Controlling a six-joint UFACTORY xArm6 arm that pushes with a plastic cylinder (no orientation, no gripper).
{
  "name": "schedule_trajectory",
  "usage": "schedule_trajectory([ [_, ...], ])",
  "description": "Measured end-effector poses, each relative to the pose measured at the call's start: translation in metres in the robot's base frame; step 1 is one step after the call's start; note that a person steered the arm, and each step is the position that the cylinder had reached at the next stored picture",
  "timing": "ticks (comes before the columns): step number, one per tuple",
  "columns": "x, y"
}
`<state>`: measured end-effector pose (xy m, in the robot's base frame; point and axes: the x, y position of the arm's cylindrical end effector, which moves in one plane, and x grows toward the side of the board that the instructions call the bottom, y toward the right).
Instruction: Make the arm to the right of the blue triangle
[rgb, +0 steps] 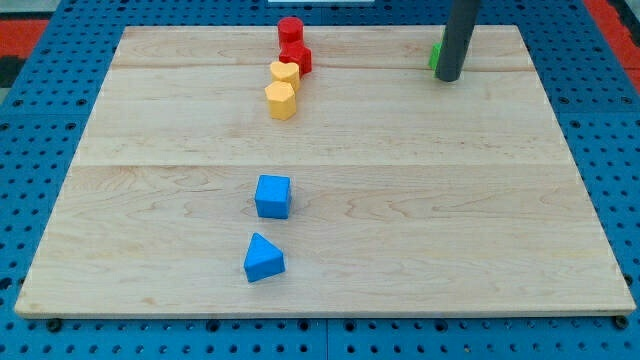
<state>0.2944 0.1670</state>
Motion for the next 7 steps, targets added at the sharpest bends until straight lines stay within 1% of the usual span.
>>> schedule_trajectory([
  [2,-0.031,0.029],
  [3,-0.024,0.049],
  [5,0.038,0.053],
  [6,0.072,0.041],
  [7,0.072,0.040],
])
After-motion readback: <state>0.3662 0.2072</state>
